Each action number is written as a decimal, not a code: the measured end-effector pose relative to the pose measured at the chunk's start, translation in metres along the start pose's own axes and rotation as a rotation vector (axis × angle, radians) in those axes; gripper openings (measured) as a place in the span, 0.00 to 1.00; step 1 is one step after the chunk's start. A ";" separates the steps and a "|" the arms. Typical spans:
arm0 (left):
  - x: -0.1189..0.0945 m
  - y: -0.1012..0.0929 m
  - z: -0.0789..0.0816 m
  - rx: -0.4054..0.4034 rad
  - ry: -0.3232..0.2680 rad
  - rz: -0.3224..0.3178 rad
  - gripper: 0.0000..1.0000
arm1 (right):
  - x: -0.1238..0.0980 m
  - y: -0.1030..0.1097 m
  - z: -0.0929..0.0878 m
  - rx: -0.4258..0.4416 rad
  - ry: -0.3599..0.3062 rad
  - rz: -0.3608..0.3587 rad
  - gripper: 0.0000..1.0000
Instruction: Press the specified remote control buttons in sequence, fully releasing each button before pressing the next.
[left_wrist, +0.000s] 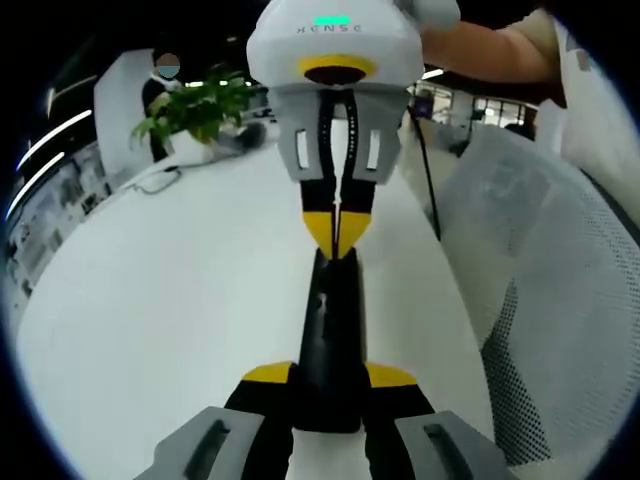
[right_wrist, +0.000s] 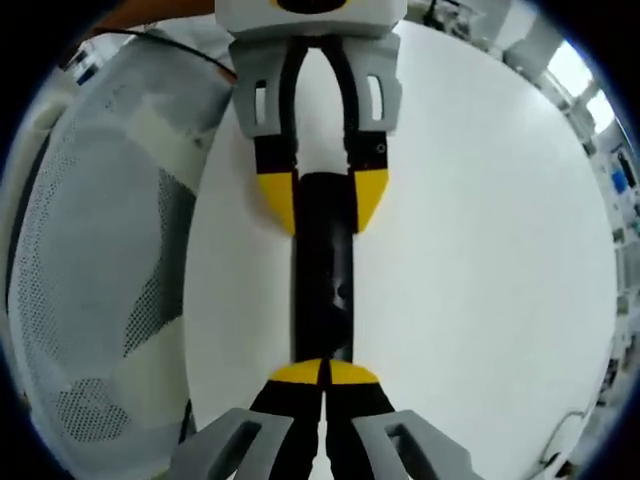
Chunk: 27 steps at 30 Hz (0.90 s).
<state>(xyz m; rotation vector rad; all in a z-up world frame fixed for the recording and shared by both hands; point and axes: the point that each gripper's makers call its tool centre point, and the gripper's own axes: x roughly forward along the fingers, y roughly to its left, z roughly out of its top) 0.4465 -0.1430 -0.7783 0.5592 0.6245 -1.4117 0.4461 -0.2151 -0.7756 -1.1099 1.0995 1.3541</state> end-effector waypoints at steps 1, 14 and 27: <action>0.000 0.001 0.000 0.000 0.000 0.000 0.24 | 0.000 0.000 0.000 -0.001 -0.003 0.001 0.00; 0.000 0.000 0.000 0.003 0.003 -0.003 0.24 | -0.008 -0.003 -0.001 0.043 -0.060 -0.001 0.00; 0.000 0.000 -0.001 0.006 0.009 -0.004 0.24 | -0.022 -0.008 0.006 0.010 -0.058 -0.027 0.00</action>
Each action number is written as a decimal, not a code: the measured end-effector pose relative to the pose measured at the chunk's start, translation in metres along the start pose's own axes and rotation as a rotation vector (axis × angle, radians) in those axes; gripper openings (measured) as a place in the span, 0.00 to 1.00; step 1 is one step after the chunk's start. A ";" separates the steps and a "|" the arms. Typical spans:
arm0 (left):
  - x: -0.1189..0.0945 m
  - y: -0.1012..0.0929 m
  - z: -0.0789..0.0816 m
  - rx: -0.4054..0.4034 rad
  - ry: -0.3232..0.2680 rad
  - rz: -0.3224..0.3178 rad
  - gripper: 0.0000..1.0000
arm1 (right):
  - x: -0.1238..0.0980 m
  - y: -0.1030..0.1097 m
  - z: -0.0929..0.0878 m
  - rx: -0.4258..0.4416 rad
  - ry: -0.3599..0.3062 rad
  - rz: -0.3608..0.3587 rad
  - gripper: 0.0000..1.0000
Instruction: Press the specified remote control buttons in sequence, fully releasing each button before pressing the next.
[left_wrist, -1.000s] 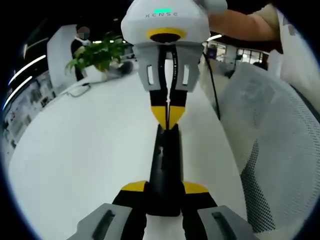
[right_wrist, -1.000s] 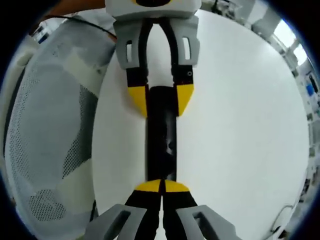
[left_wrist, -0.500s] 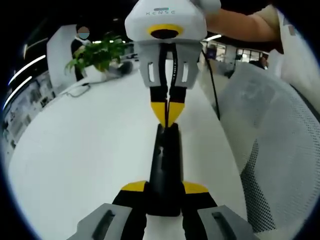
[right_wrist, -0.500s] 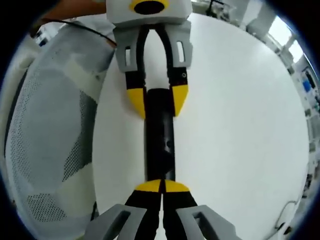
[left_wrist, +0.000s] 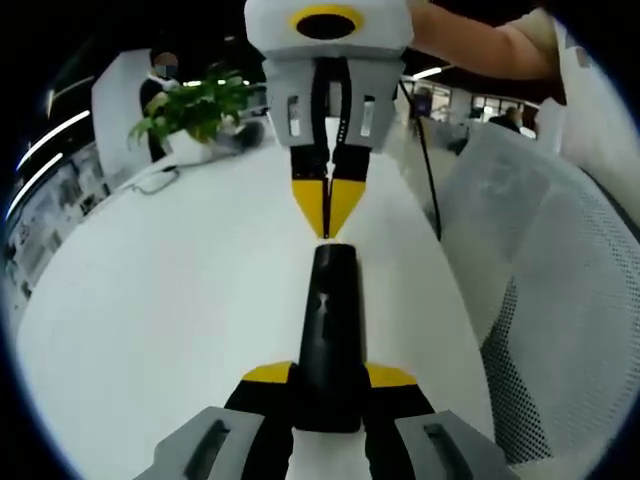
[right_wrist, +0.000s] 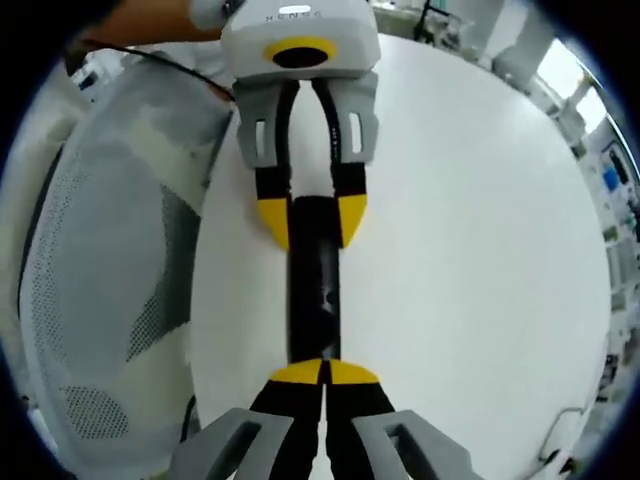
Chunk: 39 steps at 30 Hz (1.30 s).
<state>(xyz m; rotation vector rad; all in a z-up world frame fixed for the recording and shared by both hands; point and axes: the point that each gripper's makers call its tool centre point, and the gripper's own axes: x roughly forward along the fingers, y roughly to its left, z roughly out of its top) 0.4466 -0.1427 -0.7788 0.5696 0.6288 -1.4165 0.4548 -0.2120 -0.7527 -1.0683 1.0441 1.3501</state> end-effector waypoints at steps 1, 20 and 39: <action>0.000 0.000 0.000 0.000 0.000 0.000 0.24 | -0.001 0.000 0.000 -0.002 0.001 -0.001 0.00; 0.000 0.001 0.000 0.001 0.000 -0.001 0.24 | 0.006 0.005 0.012 -0.030 0.003 0.011 0.00; 0.001 0.002 -0.001 -0.002 -0.003 -0.001 0.24 | 0.027 0.007 0.012 -0.033 0.017 0.036 0.00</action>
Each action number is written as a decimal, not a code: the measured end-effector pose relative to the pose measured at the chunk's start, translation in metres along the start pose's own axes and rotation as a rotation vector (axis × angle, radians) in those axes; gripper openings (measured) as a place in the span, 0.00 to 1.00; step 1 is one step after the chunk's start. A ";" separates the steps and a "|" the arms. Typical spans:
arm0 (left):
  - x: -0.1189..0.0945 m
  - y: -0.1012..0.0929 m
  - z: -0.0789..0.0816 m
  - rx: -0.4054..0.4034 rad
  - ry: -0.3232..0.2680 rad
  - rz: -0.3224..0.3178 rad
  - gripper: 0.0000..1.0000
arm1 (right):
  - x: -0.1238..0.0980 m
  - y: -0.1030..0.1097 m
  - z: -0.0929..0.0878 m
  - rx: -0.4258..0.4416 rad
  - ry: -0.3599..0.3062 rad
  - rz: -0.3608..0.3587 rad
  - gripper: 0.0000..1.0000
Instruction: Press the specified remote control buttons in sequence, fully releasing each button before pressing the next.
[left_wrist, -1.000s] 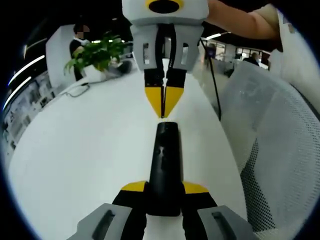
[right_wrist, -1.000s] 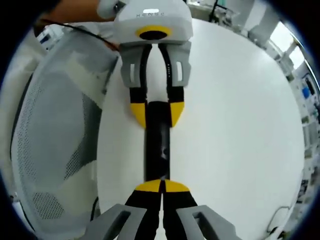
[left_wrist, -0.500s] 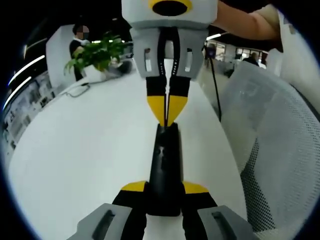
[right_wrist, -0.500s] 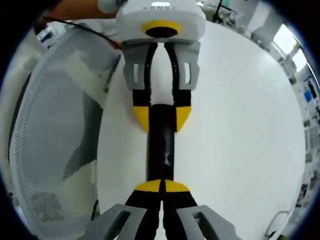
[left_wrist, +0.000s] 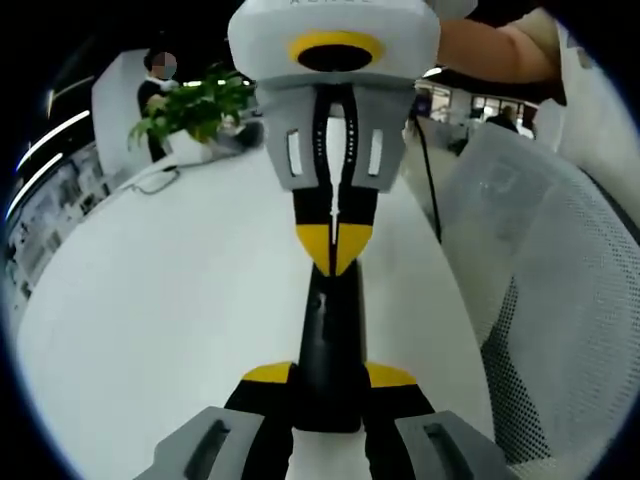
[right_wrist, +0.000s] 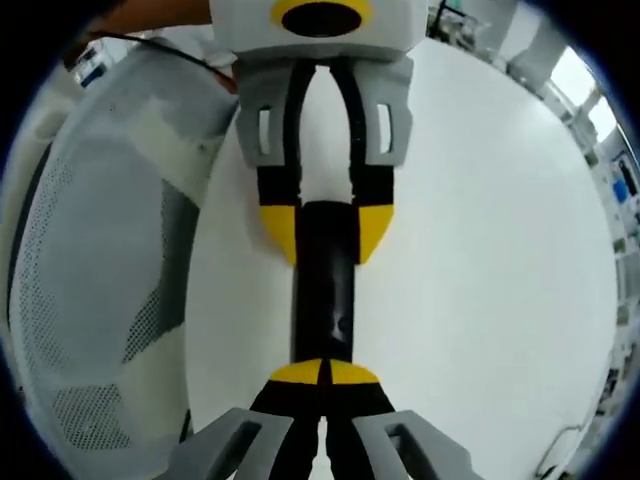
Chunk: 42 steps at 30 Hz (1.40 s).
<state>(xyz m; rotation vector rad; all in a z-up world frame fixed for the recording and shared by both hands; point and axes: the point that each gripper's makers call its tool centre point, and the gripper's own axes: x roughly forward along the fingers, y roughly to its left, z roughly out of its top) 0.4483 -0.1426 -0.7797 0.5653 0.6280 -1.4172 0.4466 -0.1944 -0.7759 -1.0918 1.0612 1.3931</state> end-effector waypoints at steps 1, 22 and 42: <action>0.000 0.000 0.000 0.000 -0.001 0.000 0.24 | -0.001 0.000 0.000 0.001 0.000 0.002 0.00; 0.000 0.000 0.000 -0.003 -0.002 0.003 0.24 | 0.001 -0.001 0.001 0.037 0.036 0.023 0.00; -0.001 -0.003 0.002 -0.004 -0.006 0.004 0.24 | -0.002 0.001 0.001 0.051 -0.022 0.022 0.00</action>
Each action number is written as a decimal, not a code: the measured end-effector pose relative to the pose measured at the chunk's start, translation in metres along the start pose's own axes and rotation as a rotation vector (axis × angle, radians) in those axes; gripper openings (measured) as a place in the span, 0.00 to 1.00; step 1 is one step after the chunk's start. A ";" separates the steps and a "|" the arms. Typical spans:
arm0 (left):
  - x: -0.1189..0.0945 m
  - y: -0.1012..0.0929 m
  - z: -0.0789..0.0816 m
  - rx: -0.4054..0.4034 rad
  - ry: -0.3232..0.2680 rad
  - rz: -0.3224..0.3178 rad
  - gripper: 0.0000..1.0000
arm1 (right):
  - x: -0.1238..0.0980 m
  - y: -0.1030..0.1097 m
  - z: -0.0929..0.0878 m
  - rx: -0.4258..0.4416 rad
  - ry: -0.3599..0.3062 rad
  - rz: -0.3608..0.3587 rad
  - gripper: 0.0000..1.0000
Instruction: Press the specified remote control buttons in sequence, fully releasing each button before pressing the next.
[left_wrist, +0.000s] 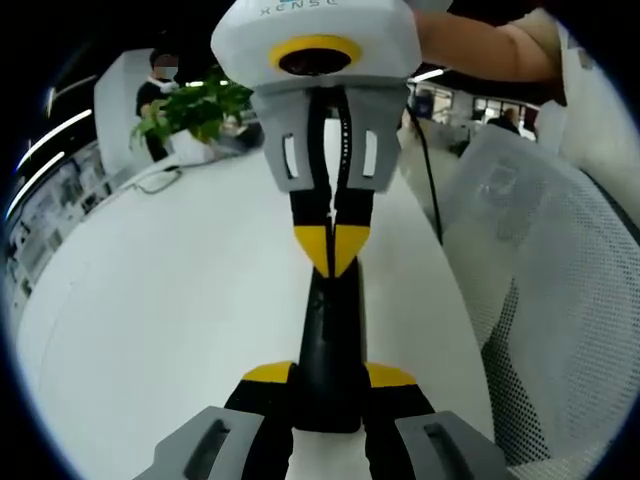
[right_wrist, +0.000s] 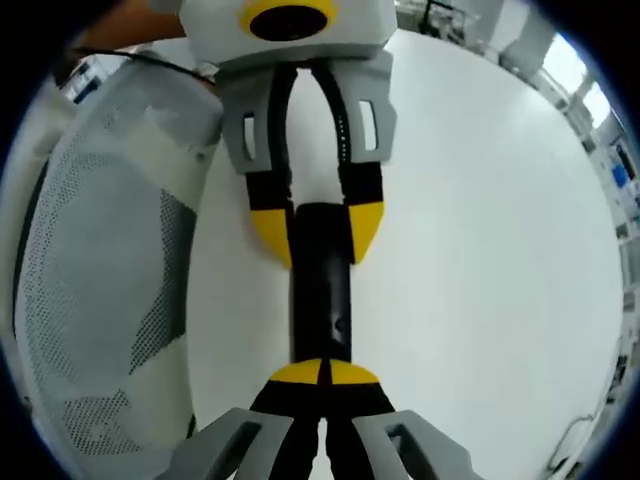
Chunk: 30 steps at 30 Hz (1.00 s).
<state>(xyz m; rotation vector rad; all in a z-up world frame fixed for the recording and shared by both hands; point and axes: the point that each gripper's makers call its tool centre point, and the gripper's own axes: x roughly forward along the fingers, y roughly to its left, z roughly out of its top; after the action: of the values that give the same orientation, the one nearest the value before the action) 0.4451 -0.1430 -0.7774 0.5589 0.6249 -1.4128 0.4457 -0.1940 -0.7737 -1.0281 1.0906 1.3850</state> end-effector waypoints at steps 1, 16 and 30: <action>0.000 0.000 0.000 0.000 -0.001 0.000 0.24 | -0.001 -0.001 -0.001 -0.003 0.000 -0.002 0.00; 0.000 0.001 -0.001 -0.003 -0.008 0.001 0.24 | -0.009 -0.010 0.004 -0.018 -0.018 -0.009 0.00; 0.000 0.001 0.000 0.001 -0.005 -0.002 0.24 | -0.005 -0.010 0.013 -0.032 -0.011 -0.004 0.00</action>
<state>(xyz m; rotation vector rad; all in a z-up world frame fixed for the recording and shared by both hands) 0.4462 -0.1430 -0.7779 0.5559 0.6205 -1.4158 0.4555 -0.1825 -0.7665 -1.0444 1.0605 1.4072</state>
